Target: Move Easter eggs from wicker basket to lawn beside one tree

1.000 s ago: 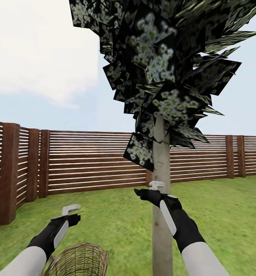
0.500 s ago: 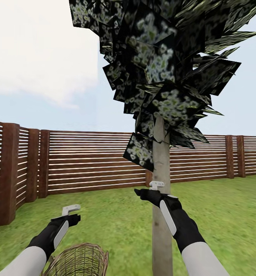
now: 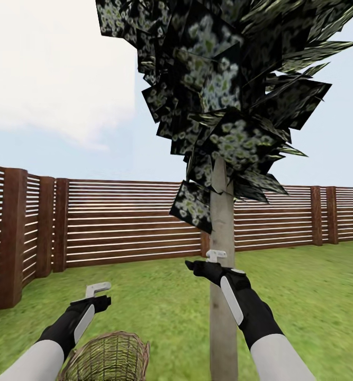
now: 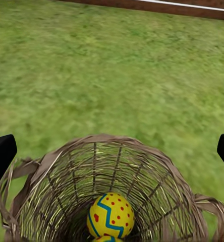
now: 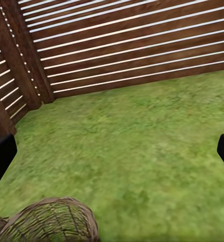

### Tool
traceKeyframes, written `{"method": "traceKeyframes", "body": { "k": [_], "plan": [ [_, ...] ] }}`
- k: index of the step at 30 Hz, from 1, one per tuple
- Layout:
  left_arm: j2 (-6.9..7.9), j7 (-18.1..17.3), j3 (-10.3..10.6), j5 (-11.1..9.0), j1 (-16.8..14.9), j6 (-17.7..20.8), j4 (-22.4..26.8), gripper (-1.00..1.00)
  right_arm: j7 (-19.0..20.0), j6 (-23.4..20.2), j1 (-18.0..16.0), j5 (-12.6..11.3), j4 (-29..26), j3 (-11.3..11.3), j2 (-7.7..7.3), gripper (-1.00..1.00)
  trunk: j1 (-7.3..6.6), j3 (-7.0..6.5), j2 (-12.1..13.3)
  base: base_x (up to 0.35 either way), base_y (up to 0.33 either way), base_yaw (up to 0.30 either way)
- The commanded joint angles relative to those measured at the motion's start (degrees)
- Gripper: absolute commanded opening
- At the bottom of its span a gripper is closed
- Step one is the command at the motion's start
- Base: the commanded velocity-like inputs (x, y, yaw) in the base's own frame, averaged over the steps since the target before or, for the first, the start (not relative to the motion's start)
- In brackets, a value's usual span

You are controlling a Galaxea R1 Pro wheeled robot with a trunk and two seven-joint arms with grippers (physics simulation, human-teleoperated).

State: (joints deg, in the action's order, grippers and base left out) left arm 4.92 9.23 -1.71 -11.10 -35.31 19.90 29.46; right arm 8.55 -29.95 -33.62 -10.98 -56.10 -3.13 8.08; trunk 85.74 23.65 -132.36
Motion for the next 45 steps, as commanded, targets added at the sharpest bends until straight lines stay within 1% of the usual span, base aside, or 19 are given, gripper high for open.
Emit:
{"method": "traceKeyframes", "body": {
  "k": [1, 27, 45],
  "plan": [
    [0.0, 0.32, 0.04, -0.6, -0.02, 0.26, 0.1, 1.0, 0.02, -0.28, -0.04, -0.19, -0.06, 0.02, 0.01, 1.0, 0.22, 0.27, -0.45, 0.0, 0.0, 0.0],
    [0.0, 0.52, 0.21, -0.15, -0.02, 0.0, -0.01, 1.0, -0.2, -0.28, -0.04, 0.24, -0.06, -0.04, 0.02, 1.0, 5.93, 4.94, -10.88, 0.0, 0.0, 0.0],
    [0.0, 0.64, 0.3, -0.05, -0.02, -0.12, -0.01, 1.0, -0.2, -0.28, -0.04, 0.32, -0.06, -0.04, 0.08, 1.0, 6.39, 8.92, -11.12, 0.0, 0.0, 0.0]
  ]
}}
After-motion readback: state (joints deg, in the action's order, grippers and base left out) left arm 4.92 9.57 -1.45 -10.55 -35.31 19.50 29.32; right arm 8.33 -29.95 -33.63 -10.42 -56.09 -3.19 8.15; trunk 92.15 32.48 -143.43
